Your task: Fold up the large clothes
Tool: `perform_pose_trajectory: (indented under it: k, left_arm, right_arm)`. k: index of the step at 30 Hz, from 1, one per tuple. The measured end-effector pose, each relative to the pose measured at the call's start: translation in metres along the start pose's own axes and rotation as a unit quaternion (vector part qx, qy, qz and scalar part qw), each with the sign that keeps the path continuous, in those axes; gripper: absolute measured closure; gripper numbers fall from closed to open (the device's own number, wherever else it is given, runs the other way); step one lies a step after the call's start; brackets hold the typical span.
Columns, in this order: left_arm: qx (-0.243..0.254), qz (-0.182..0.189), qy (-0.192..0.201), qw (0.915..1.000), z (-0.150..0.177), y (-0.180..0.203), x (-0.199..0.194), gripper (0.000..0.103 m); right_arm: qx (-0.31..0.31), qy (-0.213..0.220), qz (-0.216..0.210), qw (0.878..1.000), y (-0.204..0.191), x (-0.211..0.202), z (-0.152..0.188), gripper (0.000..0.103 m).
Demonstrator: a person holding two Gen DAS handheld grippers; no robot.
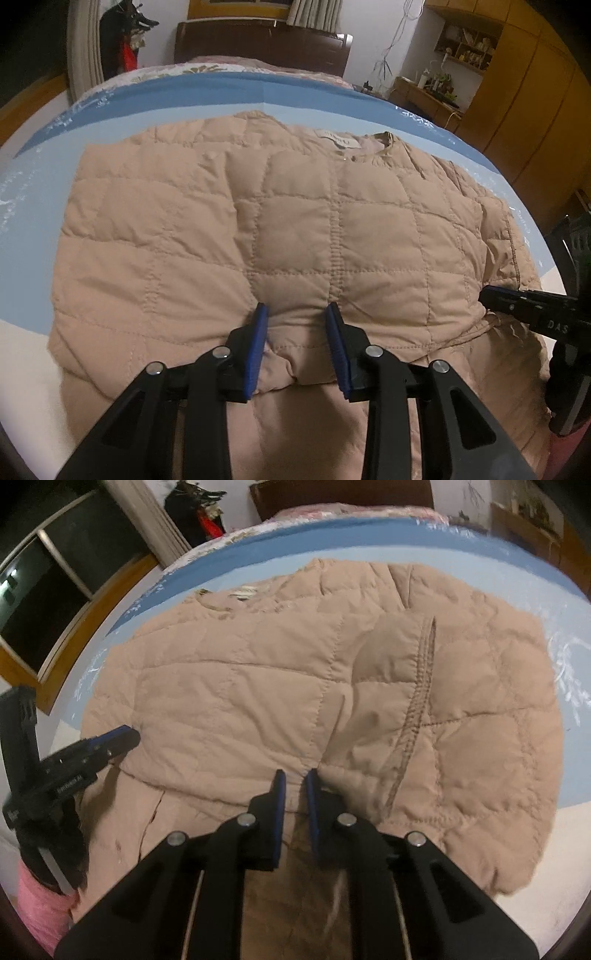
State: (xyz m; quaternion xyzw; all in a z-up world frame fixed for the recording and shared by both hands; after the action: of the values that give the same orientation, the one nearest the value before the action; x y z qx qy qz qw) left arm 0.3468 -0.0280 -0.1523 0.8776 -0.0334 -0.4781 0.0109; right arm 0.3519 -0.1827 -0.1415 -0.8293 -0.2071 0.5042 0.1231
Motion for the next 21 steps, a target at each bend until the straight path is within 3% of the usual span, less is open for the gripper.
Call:
perform_pose_trajectory:
  k: [2,4,7,9,15,21]
  left_arm:
    - [-0.012,0.009,0.001,0.9999,0.002,-0.004,-0.016,0.068]
    - [-0.025,0.029,0.010,0.9992,0.008,-0.015,-0.043,0.061]
    - [-0.029,0.013,0.030,0.9991,0.024,-0.039,-0.076,0.052]
    - [-0.028,-0.011,0.035,0.9989,0.047,-0.062,-0.100,0.046]
    - [-0.043,-0.067,0.016,0.9967,0.147,-0.126,-0.150,0.042]
    - [-0.101,-0.062,-0.009,0.9929,0.237,-0.156,-0.183,0.040]
  right_arm:
    - [-0.012,0.016,-0.002,1.000,-0.007,-0.021,0.005,0.073]
    - [-0.028,0.028,0.008,0.999,-0.011,-0.043,0.015,0.064]
    - [-0.053,0.038,0.011,0.998,-0.019,-0.077,0.042,0.060]
    - [-0.061,0.038,0.011,0.997,-0.023,-0.095,0.066,0.054]
    - [-0.053,0.026,-0.001,0.998,-0.026,-0.132,0.152,0.049]
    - [-0.017,0.021,-0.006,1.000,-0.027,-0.160,0.229,0.041]
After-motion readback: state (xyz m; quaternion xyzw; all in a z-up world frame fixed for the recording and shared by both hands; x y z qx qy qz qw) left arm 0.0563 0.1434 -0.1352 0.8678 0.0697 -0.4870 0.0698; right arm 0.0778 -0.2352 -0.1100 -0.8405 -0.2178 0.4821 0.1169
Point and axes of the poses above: each gripper's, at about its wrist camera, not at the fingertips, and x roughly the way its jaws point, y to its right, z to its underside, the point moved 10 cm from there along x, roughly the way its jaws point, and after that the axes turned 9 degrees about -z, right-handed, at the moved point
